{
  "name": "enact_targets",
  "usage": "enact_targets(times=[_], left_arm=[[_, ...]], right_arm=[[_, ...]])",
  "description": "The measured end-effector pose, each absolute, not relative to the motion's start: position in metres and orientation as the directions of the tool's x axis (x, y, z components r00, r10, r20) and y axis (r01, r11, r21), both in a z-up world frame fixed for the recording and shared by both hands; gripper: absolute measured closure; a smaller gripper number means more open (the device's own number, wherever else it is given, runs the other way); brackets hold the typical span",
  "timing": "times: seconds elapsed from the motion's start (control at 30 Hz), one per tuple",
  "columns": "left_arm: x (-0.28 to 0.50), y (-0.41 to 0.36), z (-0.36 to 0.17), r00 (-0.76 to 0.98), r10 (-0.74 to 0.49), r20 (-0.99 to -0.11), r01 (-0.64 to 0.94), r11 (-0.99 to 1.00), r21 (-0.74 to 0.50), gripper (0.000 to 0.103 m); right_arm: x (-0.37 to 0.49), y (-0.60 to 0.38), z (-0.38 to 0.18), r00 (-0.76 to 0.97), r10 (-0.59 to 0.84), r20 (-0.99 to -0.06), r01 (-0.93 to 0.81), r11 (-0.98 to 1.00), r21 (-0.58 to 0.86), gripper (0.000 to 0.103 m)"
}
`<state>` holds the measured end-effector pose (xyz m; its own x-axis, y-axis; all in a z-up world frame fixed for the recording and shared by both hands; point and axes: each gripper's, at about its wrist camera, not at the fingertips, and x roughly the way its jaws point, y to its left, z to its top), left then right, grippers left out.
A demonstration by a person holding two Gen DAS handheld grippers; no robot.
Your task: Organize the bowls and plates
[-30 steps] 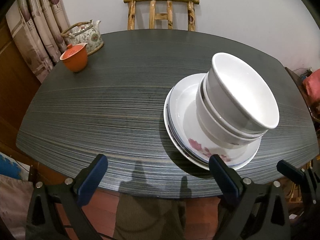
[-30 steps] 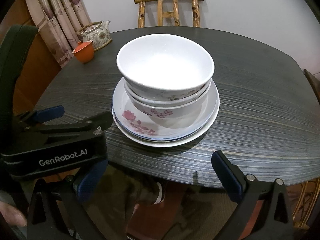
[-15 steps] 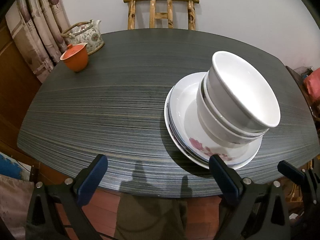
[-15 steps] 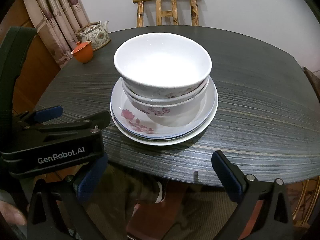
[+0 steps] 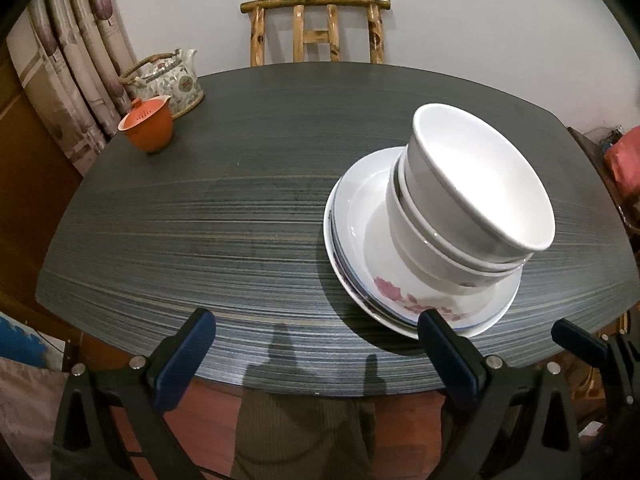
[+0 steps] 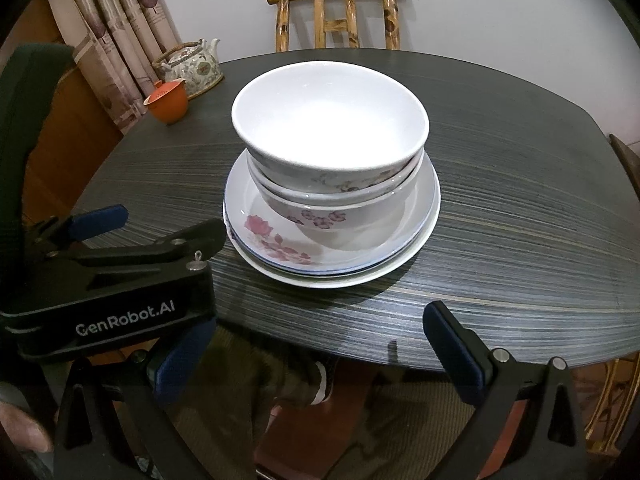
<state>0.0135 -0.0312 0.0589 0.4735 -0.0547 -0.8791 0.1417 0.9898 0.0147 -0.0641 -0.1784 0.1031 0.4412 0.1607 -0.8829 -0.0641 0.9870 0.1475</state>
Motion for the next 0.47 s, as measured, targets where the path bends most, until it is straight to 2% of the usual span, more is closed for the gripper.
enact_targets(times=[0.47], left_arm=[[0.0121, -0.0348, 0.0598, 0.472, -0.045, -0.88, 0.148, 0.989, 0.029, 0.0]], right_arm=[[-0.0661, -0.1791, 0.1033, 0.441, 0.166, -0.882, -0.069, 0.986, 0.152, 0.0]])
